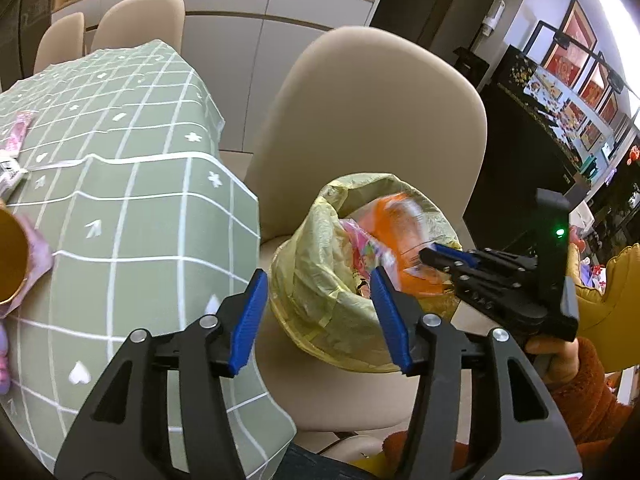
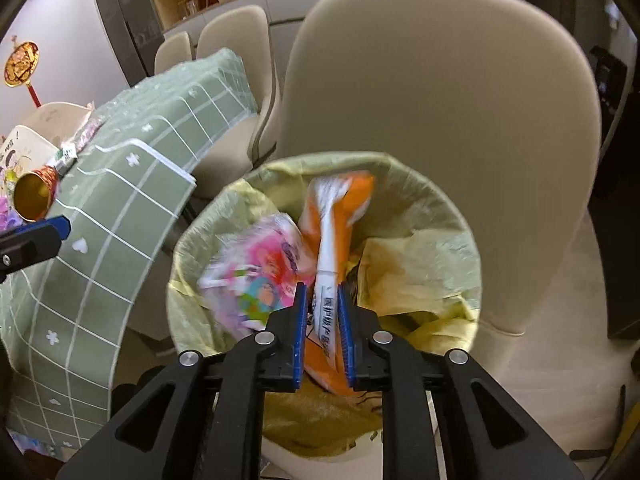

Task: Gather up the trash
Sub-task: 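Open the left gripper over the bag while the right gripper releases the orange bag, then move both tools back to the table and grasp the yellow Dabeli snack bag with the left gripper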

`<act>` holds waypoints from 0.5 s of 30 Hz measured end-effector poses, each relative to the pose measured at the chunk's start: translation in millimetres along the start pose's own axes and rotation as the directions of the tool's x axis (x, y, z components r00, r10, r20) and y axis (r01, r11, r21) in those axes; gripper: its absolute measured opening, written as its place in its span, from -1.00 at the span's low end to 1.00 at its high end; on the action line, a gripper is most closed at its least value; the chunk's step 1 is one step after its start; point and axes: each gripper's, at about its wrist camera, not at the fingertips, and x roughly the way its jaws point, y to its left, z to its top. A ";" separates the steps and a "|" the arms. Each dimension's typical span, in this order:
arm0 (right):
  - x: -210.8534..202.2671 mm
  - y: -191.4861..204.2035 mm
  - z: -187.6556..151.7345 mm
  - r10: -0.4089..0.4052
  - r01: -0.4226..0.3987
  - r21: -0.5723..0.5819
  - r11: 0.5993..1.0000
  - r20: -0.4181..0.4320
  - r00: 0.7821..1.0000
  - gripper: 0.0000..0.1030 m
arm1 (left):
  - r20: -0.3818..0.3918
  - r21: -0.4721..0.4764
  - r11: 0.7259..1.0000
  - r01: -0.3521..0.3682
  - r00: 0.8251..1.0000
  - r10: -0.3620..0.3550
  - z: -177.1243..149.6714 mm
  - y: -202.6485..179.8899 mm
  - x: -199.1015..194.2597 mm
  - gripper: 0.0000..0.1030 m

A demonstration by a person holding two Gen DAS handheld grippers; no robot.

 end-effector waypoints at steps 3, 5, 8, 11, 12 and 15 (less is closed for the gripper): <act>-16.3 7.3 2.5 0.002 -0.002 -0.003 1.000 0.036 0.999 -0.67 | 0.036 0.000 1.000 -0.019 0.999 0.019 -5.3 7.5 -16.9 0.01; -27.5 15.9 5.5 0.009 -0.008 -0.014 1.000 0.063 0.998 -0.67 | 0.059 0.000 0.999 -0.033 0.998 0.033 -10.0 13.2 -28.7 0.06; -40.9 34.9 10.0 0.028 -0.024 -0.038 0.999 0.100 0.995 -0.67 | 0.080 -0.014 0.999 -0.042 0.996 0.043 -16.6 24.5 -44.5 0.06; -51.1 60.1 14.3 0.055 -0.046 -0.069 0.997 0.129 0.990 -0.67 | 0.131 -0.041 0.996 -0.083 0.988 0.087 -27.1 42.5 -70.6 0.06; -54.4 70.0 15.8 0.070 -0.059 -0.083 0.995 0.140 0.988 -0.67 | 0.145 -0.046 0.994 -0.095 0.984 0.101 -29.1 45.9 -78.2 0.06; -59.2 99.8 19.6 0.115 -0.096 -0.124 0.988 0.164 0.980 -0.67 | 0.208 -0.075 0.986 -0.152 0.964 0.164 -40.1 66.5 -109.4 0.06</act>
